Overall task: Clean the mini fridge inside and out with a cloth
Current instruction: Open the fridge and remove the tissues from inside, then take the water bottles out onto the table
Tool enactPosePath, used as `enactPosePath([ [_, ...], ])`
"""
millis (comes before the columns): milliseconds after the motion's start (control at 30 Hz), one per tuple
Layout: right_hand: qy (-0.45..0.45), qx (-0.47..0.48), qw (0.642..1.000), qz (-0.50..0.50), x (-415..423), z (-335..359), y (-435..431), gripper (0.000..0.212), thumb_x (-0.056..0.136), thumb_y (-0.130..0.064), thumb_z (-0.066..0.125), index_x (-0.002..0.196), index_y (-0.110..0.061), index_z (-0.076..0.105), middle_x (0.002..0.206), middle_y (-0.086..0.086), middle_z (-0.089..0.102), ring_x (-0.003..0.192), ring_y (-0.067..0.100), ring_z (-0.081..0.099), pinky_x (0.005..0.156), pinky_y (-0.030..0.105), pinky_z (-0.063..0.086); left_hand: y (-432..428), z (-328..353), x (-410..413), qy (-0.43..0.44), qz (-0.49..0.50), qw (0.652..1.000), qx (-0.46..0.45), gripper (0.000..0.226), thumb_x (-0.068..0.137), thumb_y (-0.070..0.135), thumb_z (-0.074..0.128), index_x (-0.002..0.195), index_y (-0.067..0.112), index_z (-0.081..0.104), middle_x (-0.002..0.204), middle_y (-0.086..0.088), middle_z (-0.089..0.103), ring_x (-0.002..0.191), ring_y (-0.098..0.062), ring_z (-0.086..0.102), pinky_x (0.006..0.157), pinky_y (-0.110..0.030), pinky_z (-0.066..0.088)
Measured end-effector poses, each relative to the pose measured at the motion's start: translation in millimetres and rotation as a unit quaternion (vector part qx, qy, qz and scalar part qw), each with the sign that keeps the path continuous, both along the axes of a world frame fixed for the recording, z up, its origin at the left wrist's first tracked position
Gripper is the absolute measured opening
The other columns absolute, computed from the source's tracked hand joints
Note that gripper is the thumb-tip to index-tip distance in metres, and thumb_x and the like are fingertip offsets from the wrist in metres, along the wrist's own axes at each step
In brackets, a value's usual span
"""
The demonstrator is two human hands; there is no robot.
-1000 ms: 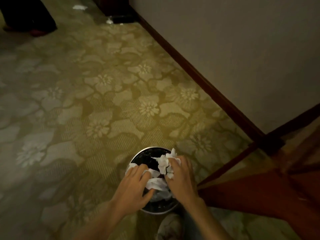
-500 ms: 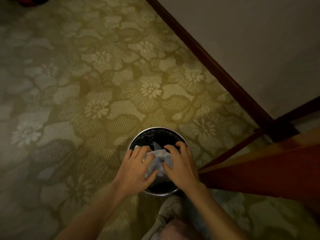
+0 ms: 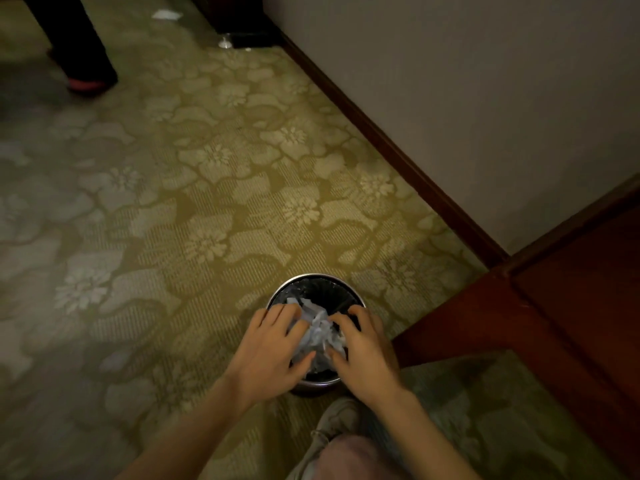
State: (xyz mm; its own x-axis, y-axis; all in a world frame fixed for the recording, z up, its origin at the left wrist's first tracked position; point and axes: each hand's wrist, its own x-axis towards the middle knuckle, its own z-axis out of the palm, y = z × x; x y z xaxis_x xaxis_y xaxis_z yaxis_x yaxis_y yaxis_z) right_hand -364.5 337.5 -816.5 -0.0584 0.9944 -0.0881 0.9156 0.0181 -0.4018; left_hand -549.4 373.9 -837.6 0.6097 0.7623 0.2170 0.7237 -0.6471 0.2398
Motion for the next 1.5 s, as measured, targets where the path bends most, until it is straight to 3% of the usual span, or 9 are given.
enactPosePath([
  [133,0.000,0.010,1.000,0.001,-2.8,46.9,-17.5,0.050,0.092,-0.030,0.056,0.139,-0.022,0.040,0.148,0.004,0.029,0.135,0.025,0.027,0.105,0.032,0.035,-11.2,48.8,-3.6,-0.002,0.001,1.000,0.025,0.033,0.085,0.042,0.054,0.103,0.016,0.060,0.112,-0.007,0.057,0.099,-0.025,0.055,0.078,-0.037,0.047],
  [433,-0.026,0.113,0.993,-0.011,-8.3,137.6,-71.4,0.050,0.082,-0.031,0.067,0.128,-0.021,0.051,0.133,0.005,0.045,0.119,0.027,0.044,0.091,0.037,0.047,-58.9,152.2,-4.6,-0.033,-0.006,0.997,0.074,0.032,0.084,0.044,0.055,0.099,0.017,0.061,0.105,-0.003,0.057,0.094,-0.021,0.055,0.076,-0.034,0.047],
  [700,-0.067,0.163,0.983,-0.047,14.6,224.1,-136.5,0.046,0.085,-0.031,0.061,0.128,-0.022,0.049,0.134,0.004,0.043,0.120,0.026,0.040,0.092,0.038,0.046,-109.5,234.2,19.6,-0.036,-0.048,0.990,0.129,0.036,0.083,0.048,0.055,0.100,0.016,0.061,0.105,-0.003,0.056,0.094,-0.022,0.053,0.076,-0.034,0.045],
  [900,-0.106,0.213,0.966,-0.103,48.9,283.3,-185.0,0.049,0.082,-0.029,0.065,0.128,-0.023,0.053,0.135,0.007,0.045,0.121,0.032,0.043,0.089,0.045,0.048,-144.5,295.4,59.9,-0.042,-0.094,0.980,0.171,0.037,0.083,0.049,0.053,0.101,0.018,0.060,0.104,-0.001,0.054,0.095,-0.020,0.053,0.077,-0.034,0.046],
  [1133,-0.150,0.238,0.948,-0.148,95.2,338.7,-248.3,0.051,0.089,-0.033,0.058,0.136,-0.030,0.041,0.144,0.001,0.035,0.129,0.025,0.032,0.096,0.037,0.044,-186.7,346.5,121.3,-0.057,-0.156,0.965,0.203,0.038,0.084,0.048,0.052,0.105,0.018,0.061,0.107,-0.002,0.056,0.097,-0.021,0.054,0.077,-0.035,0.047],
  [1500,-0.232,0.230,0.901,-0.286,194.0,407.6,-380.0,0.054,0.081,-0.027,0.061,0.133,-0.030,0.043,0.142,0.002,0.036,0.128,0.031,0.034,0.093,0.042,0.040,-269.8,417.8,250.9,-0.091,-0.283,0.921,0.252,0.040,0.084,0.050,0.050,0.107,0.019,0.061,0.110,-0.003,0.056,0.099,-0.021,0.053,0.079,-0.034,0.045],
])
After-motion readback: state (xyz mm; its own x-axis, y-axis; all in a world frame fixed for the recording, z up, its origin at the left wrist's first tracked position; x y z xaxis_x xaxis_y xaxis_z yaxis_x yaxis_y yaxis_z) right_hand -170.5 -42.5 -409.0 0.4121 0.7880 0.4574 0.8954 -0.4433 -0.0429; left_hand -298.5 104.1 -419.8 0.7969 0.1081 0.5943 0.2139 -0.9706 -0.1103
